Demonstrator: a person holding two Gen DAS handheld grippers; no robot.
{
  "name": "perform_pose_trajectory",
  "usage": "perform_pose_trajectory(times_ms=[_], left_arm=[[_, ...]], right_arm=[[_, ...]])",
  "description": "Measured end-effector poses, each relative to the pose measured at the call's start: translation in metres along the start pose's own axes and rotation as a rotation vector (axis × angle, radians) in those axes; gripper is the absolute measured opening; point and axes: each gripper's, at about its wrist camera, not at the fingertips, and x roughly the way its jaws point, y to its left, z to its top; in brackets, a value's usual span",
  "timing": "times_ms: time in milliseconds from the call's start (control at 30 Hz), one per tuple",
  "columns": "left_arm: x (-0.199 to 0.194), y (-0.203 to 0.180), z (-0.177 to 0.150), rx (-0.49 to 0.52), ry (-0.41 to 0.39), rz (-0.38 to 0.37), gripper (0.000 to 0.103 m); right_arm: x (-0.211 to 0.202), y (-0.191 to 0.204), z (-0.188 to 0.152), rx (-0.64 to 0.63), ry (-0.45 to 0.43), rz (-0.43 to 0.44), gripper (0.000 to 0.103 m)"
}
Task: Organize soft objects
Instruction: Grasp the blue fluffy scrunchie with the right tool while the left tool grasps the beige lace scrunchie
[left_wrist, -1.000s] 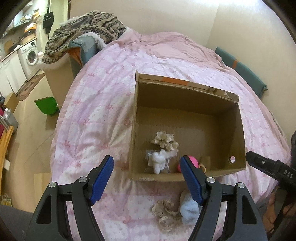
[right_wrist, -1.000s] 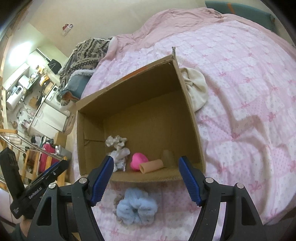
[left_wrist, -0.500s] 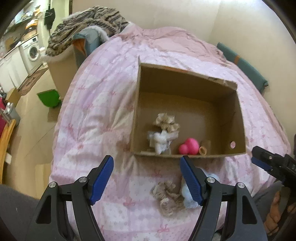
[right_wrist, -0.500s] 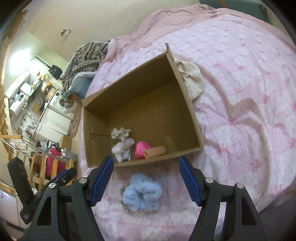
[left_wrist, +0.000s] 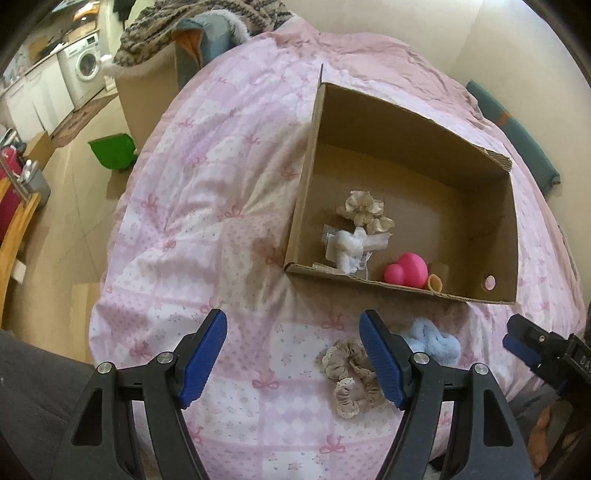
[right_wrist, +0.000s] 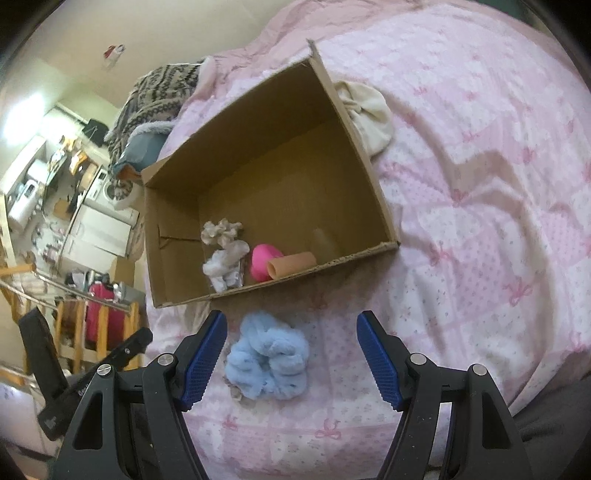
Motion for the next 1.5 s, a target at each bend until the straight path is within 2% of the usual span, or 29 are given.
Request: perform_pose_trajectory(times_ms=[200, 300, 400, 467, 533, 633, 733, 767, 833, 867, 933, 1033, 1167, 1400, 1500], left_arm=[[0.008, 0.000, 0.002, -0.025, 0.032, -0.016, 0.072], [0.011, -0.001, 0.002, -0.033, 0.046, -0.018, 0.072], [0.014, -0.001, 0.001, -0.033, 0.057, -0.020, 0.072], [0.015, -0.001, 0.001, -0.040, 0.064, -0.023, 0.072], [0.016, 0.000, 0.001, -0.046, 0.072, -0.029, 0.072], [0.019, 0.000, 0.000, -0.051, 0.086, -0.035, 0.072], [0.021, -0.002, 0.000, -0.051, 0.100, -0.041, 0.072], [0.022, -0.003, 0.000, -0.050, 0.104, -0.042, 0.072], [0.024, -0.004, 0.000, -0.049, 0.110, -0.042, 0.072], [0.025, -0.005, 0.000, -0.048, 0.113, -0.042, 0.072], [0.027, -0.006, -0.001, -0.042, 0.116, -0.038, 0.072], [0.029, -0.007, -0.001, -0.027, 0.111, -0.018, 0.072], [0.030, -0.002, 0.000, -0.037, 0.105, 0.007, 0.072], [0.029, 0.006, -0.001, -0.066, 0.100, 0.001, 0.072], [0.029, 0.004, -0.003, -0.085, 0.101, -0.033, 0.072]], right_arm=[[0.029, 0.003, -0.003, 0.006, 0.107, 0.005, 0.077], [0.047, 0.017, -0.009, -0.056, 0.147, -0.033, 0.078], [0.063, 0.038, -0.018, -0.162, 0.178, -0.056, 0.103], [0.079, 0.048, -0.025, -0.208, 0.231, -0.050, 0.103], [0.096, 0.052, -0.032, -0.236, 0.272, -0.098, 0.103], [0.113, 0.055, -0.037, -0.259, 0.299, -0.149, 0.103], [0.118, 0.054, -0.038, -0.254, 0.298, -0.157, 0.103], [0.119, 0.053, -0.038, -0.252, 0.298, -0.156, 0.099], [0.119, 0.050, -0.037, -0.236, 0.307, -0.143, 0.080], [0.118, 0.049, -0.037, -0.226, 0.307, -0.138, 0.077], [0.116, 0.044, -0.034, -0.206, 0.310, -0.116, 0.057], [0.111, 0.044, -0.034, -0.202, 0.314, -0.091, 0.037], [0.094, 0.048, -0.032, -0.224, 0.268, -0.085, 0.027], [0.053, 0.045, -0.033, -0.215, 0.215, -0.060, 0.025], [0.039, 0.040, -0.031, -0.185, 0.193, -0.063, 0.025]])
